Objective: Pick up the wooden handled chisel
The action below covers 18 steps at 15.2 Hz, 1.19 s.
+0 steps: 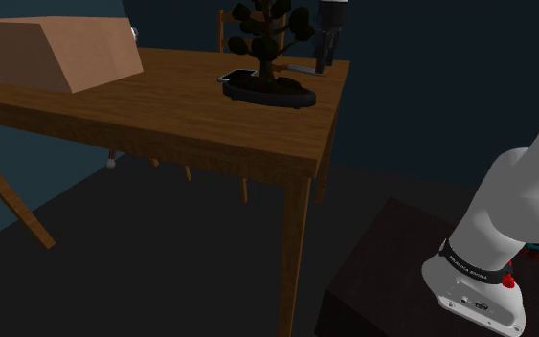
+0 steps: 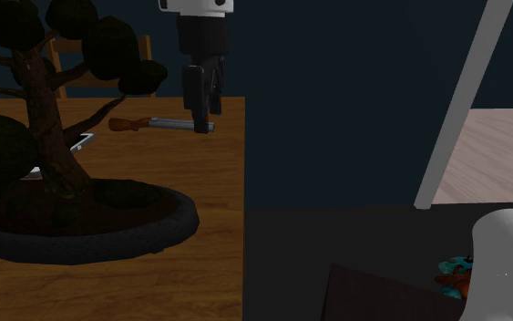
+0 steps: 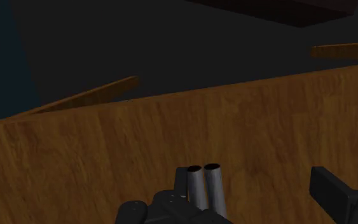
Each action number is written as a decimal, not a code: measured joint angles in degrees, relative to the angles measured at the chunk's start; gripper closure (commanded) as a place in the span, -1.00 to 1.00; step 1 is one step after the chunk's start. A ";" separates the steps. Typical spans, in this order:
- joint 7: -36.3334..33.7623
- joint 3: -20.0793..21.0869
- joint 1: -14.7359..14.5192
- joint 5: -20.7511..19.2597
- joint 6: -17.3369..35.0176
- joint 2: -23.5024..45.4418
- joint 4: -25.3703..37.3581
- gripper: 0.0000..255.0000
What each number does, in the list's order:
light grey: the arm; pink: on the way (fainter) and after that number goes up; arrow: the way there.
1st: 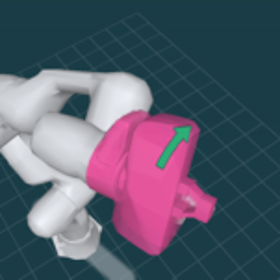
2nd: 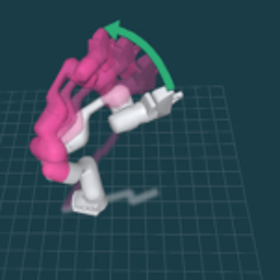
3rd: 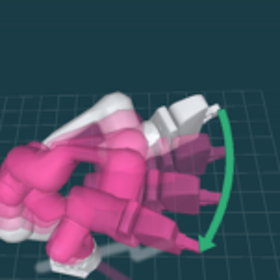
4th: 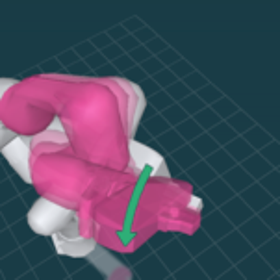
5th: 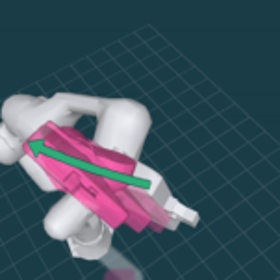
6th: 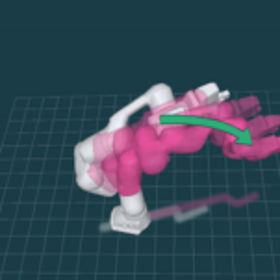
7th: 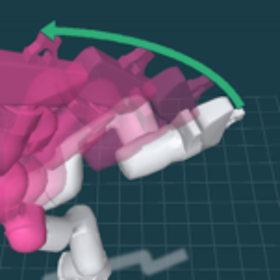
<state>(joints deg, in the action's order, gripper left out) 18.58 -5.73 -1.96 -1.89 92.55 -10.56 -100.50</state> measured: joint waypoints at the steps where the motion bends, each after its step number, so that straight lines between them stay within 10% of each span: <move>1: 0.82 -0.02 -0.15 0.13 -0.13 2.09 2.64 -1.00; 7: 6.20 -0.22 -0.32 1.11 -2.38 14.81 20.26 -1.00; 15: 6.70 -0.11 -0.42 1.01 3.02 14.40 14.82 -1.00; 16: 6.68 -0.10 -0.43 1.01 3.36 14.37 14.47 1.00; 18: 6.64 -0.08 -0.45 1.01 3.59 14.39 14.26 1.00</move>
<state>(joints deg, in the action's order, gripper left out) 25.22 -5.81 -2.41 -0.88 96.14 3.83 -86.24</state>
